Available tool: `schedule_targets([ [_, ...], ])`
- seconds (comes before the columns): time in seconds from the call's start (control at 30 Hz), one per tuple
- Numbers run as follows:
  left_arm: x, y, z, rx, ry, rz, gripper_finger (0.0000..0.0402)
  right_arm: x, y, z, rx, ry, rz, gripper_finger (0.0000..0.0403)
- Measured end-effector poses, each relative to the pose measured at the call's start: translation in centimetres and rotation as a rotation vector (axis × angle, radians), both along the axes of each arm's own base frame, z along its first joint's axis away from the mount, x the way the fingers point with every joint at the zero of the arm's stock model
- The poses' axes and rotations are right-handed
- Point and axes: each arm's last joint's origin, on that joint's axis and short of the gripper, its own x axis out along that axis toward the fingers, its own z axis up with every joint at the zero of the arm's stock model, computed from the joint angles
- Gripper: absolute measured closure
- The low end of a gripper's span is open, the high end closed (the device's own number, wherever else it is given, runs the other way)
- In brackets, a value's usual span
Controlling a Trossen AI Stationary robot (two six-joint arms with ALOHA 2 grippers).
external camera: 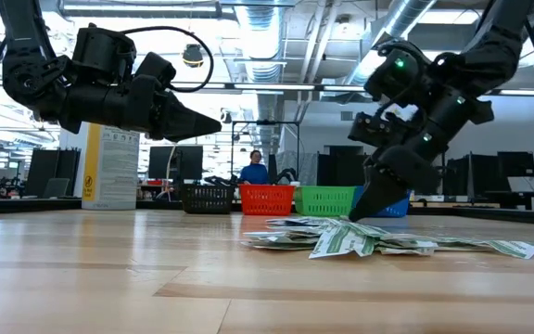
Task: Pick & Place First Aid Supplies
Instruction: Put the orange ointment pack into the green bin
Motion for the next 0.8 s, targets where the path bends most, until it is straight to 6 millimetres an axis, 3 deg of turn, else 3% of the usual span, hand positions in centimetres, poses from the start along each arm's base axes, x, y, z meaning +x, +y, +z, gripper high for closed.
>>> schedule_targets([
  [0.43, 0.0, 0.0, 0.0, 0.0, 0.0, 0.0, 0.03, 3.3, 0.2, 3.5, -0.06, -0.038, 0.033, 0.0402],
  [0.8, 0.0, 0.0, 0.0, 0.0, 0.0, 0.0, 0.03, 6.3, 0.9, 8.1, -0.352, -0.126, -0.009, 0.0402],
])
